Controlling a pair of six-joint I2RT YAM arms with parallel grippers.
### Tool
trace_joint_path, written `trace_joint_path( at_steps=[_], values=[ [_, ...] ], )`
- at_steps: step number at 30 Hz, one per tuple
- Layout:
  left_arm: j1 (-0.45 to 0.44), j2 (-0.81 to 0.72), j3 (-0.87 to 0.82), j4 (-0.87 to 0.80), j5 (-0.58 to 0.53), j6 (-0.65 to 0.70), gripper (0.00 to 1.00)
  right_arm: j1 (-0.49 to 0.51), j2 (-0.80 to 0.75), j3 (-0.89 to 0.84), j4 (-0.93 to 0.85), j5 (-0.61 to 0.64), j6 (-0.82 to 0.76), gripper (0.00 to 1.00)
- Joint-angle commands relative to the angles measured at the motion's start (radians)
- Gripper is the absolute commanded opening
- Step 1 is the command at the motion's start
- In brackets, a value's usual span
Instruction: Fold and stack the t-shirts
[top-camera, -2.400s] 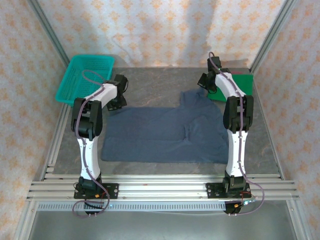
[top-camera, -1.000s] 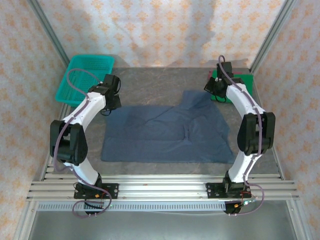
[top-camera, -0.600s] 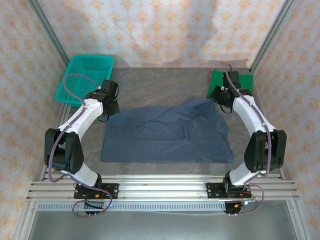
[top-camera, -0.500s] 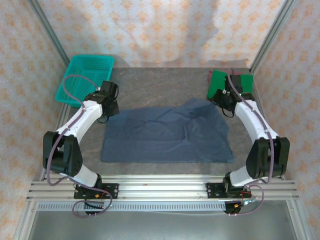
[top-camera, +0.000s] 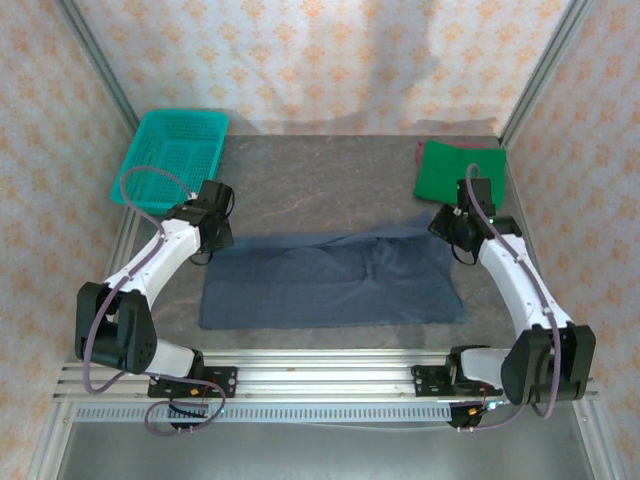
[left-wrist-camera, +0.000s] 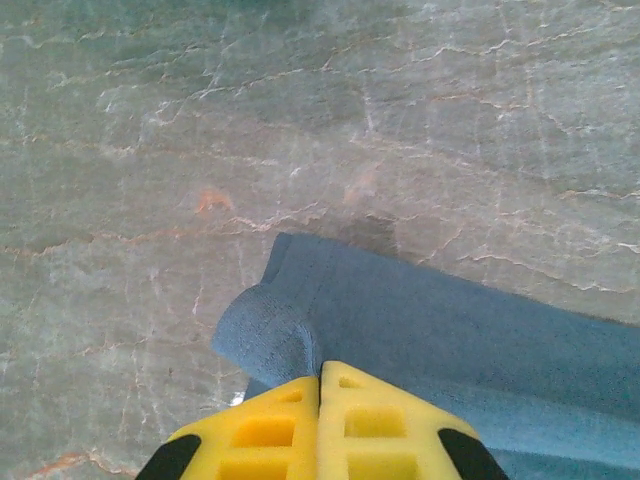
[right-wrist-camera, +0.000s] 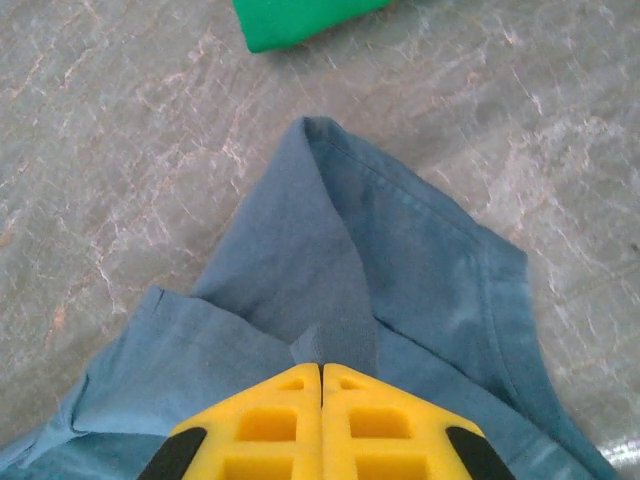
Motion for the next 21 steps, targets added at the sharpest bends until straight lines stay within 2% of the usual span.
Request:
trace_joint_path(
  at_steps=[1,12,21],
  values=[
    [-0.003,-0.035,-0.037,-0.041,-0.061,-0.033,0.00,-0.008,-0.079,-0.064,-0.060,0.026,0.041,0.00],
    [-0.027,-0.080,-0.138,-0.074,-0.088,-0.102,0.00,-0.008,-0.191,-0.192,-0.130,0.061,0.065,0.00],
    [-0.053,-0.083,-0.248,-0.086,-0.102,-0.214,0.00,-0.011,-0.200,-0.258,-0.129,0.081,0.086,0.00]
  ],
)
